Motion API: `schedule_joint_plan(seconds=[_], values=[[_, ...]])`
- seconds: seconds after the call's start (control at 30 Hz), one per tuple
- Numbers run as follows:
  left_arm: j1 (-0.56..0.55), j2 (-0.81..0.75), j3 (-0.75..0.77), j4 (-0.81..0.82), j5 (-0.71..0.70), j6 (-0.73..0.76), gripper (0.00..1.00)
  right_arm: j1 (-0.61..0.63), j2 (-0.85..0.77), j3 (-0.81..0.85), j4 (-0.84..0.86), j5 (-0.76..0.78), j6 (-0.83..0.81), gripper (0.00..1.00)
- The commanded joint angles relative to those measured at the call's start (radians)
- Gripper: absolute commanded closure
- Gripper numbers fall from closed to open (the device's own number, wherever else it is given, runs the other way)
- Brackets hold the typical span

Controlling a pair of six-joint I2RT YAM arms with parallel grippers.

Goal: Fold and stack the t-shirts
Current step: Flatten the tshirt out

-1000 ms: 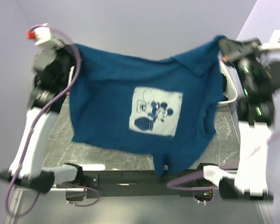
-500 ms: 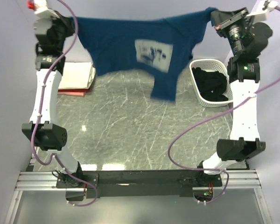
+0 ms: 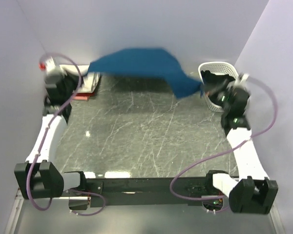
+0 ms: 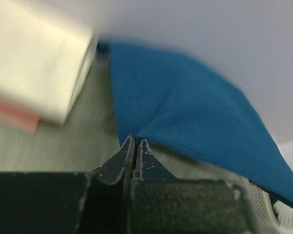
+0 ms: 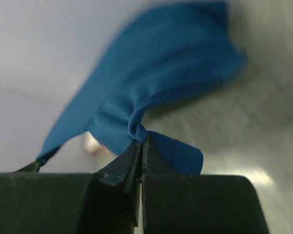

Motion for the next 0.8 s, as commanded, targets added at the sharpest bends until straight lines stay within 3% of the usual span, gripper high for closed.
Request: schedule_joint_plan(seconds=[0.0, 0.17, 0.33, 0.53, 0.77], values=[[0.007, -0.098, -0.207, -0.050, -0.050, -0.131, 0.99, -0.011, -0.132, -0.235, -0.051, -0.011, -0.032, 1.00], [0.005, -0.187, -0.527, -0.114, -0.139, -0.267, 0.96, -0.016, -0.151, -0.508, -0.080, -0.095, -0.086, 1.00], [0.007, -0.285, -0.695, -0.223, -0.253, -0.362, 0.92, -0.025, -0.110, -0.645, -0.118, -0.163, -0.107, 1.00], [0.005, -0.486, -0.758, -0.347, -0.323, -0.410, 0.89, -0.025, -0.232, -0.711, -0.249, -0.178, -0.112, 1.00], [0.006, -0.650, -0.761, -0.440, -0.371, -0.412, 0.87, -0.026, -0.535, -0.696, -0.520, -0.135, -0.098, 1.00]])
